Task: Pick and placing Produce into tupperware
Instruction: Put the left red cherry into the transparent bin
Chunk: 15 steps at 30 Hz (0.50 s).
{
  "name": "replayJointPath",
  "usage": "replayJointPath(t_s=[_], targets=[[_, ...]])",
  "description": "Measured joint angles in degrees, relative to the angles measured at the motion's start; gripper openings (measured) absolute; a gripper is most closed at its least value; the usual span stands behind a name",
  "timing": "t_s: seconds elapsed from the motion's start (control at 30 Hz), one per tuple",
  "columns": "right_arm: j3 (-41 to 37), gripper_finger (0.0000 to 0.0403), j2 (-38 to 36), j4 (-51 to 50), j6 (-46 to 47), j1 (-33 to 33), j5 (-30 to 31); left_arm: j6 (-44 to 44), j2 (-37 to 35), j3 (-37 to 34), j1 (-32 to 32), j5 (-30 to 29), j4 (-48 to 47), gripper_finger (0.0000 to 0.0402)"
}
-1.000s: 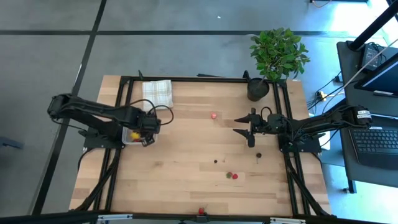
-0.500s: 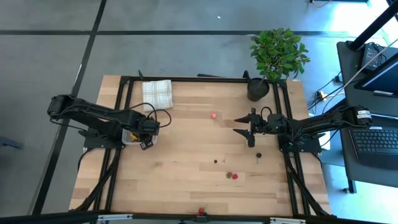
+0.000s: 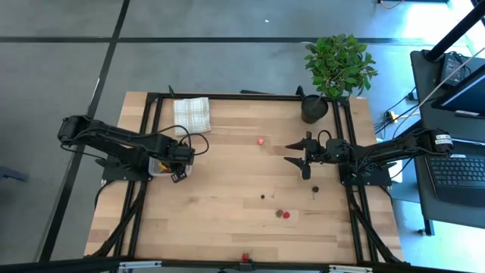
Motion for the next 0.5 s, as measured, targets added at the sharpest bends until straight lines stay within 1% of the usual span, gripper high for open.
replayJointPath(t_s=[0.5], targets=[[0.0,0.024,0.0,-0.1,0.0,0.0,0.0,0.0,0.0,0.0,0.0,0.0,0.0,0.0104]])
